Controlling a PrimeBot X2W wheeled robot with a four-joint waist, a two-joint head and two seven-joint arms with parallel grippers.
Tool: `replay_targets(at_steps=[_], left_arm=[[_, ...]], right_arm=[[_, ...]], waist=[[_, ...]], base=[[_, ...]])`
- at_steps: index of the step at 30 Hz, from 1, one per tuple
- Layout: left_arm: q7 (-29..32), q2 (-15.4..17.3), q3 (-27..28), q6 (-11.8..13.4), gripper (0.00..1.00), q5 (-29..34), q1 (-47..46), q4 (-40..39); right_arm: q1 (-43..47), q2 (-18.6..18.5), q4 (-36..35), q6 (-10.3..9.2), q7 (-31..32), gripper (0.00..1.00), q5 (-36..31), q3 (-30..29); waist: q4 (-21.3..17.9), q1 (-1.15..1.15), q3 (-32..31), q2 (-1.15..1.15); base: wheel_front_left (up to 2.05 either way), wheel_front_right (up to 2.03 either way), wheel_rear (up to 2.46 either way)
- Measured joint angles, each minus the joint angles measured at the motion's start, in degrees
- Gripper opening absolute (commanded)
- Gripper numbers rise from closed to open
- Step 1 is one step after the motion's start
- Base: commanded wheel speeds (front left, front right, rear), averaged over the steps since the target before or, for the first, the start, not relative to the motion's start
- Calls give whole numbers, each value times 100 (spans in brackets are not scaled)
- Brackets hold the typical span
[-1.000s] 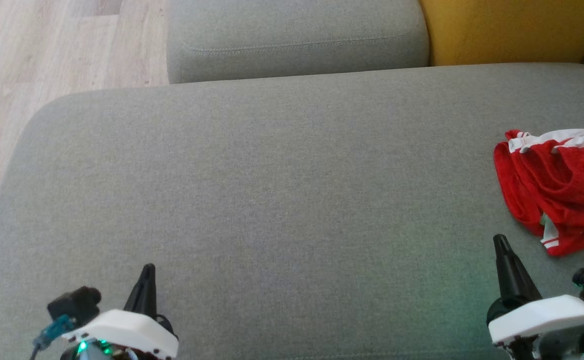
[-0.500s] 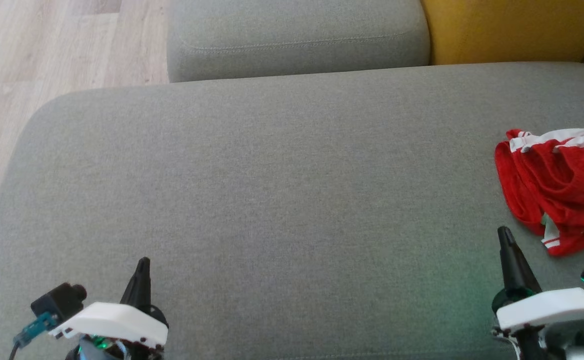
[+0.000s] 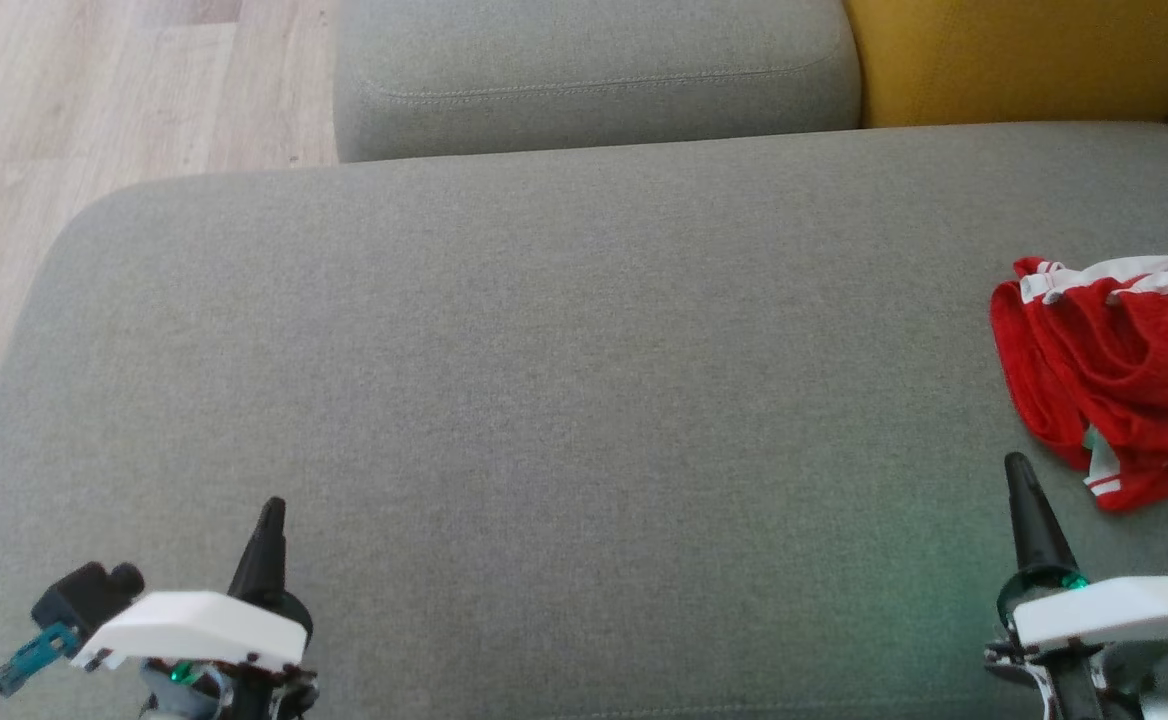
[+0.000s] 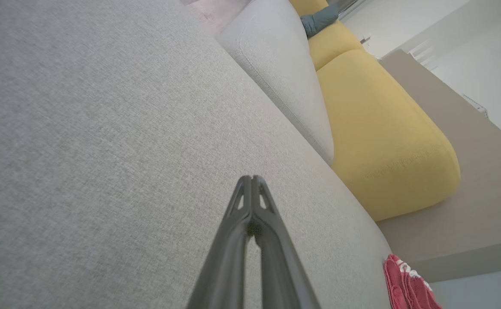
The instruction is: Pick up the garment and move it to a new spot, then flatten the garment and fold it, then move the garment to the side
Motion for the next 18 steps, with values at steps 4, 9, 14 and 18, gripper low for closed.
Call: replay_targets(at_steps=[4,9,14,18], left_arm=[[52,-29,70,-53,0,-240,-16,19],[129,-74,170,-132,0,-547,-94,56],[194,-94,261,-201,0,-849,-99,68],[253,-123,343,-257,0,-1095,-103,76]], right_arm=[[-112,-1,51,-1,0,0,253,-16],[-176,-2,145,-1,0,0,580,-49],[-198,-3,205,-1,-1,0,907,-80],[-210,-3,274,-1,-1,0,1172,-101]], waist=[[1,0,4,0],[3,0,10,0],[5,0,15,0],[6,0,20,0]], base=[[0,0,0],[0,0,0],[0,0,0],[0,0,0]])
